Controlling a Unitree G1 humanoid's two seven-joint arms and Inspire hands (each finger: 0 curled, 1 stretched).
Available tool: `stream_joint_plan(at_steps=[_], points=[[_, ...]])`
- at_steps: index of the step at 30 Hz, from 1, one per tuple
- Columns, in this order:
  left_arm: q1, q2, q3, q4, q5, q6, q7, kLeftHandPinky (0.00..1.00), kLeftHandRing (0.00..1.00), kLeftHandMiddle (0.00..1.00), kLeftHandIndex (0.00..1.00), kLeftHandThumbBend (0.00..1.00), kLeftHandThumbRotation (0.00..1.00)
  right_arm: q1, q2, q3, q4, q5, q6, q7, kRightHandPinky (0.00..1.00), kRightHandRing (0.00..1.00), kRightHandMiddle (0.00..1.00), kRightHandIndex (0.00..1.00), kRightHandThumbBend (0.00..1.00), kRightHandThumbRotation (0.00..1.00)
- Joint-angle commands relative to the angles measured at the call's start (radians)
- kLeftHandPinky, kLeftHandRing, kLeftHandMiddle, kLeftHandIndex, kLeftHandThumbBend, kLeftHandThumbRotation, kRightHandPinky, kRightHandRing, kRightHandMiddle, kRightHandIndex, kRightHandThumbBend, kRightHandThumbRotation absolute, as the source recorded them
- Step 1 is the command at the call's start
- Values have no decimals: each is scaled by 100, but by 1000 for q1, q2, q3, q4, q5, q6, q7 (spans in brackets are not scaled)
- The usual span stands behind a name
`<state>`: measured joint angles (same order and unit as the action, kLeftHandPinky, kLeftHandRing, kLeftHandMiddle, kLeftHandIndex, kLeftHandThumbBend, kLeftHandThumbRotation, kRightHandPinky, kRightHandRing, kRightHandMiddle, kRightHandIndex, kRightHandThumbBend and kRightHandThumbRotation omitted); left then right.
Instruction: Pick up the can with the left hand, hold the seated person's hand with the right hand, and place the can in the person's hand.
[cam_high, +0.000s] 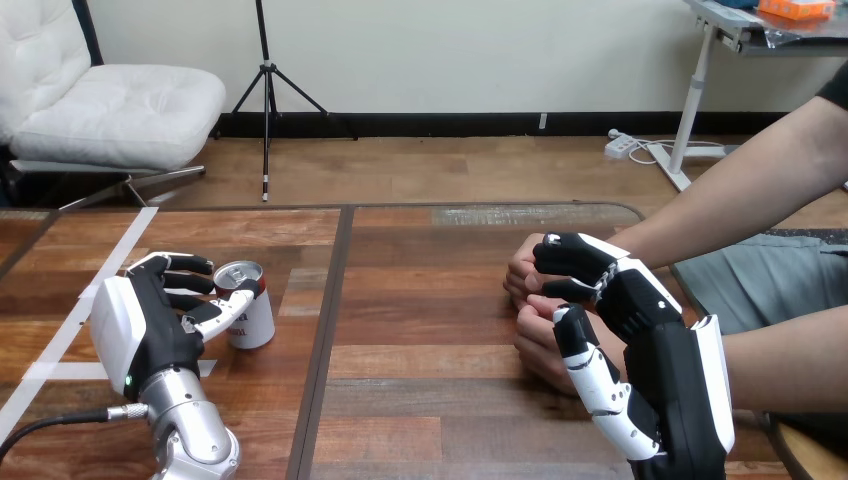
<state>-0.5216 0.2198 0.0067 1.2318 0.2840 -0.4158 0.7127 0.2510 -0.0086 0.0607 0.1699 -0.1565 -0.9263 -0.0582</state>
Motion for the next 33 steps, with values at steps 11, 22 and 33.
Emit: stream_joint_plan(at_steps=[11, 22, 33], points=[[-69, 3, -30, -16, 26, -31, 9, 41, 46, 51, 50, 74, 0, -31, -7, -10, -36, 2, -11, -1, 65, 72, 73, 73, 49, 60], [-71, 17, -66, -3, 60, 3, -3, 53, 62, 64, 63, 81, 0, -29, -5, -7, -35, 7, -14, 0, 65, 72, 73, 73, 50, 60], [-72, 16, -68, 13, 63, 19, 8, 60, 69, 72, 71, 87, 3, -22, -6, -4, -38, 11, -14, 3, 66, 73, 74, 74, 49, 59]])
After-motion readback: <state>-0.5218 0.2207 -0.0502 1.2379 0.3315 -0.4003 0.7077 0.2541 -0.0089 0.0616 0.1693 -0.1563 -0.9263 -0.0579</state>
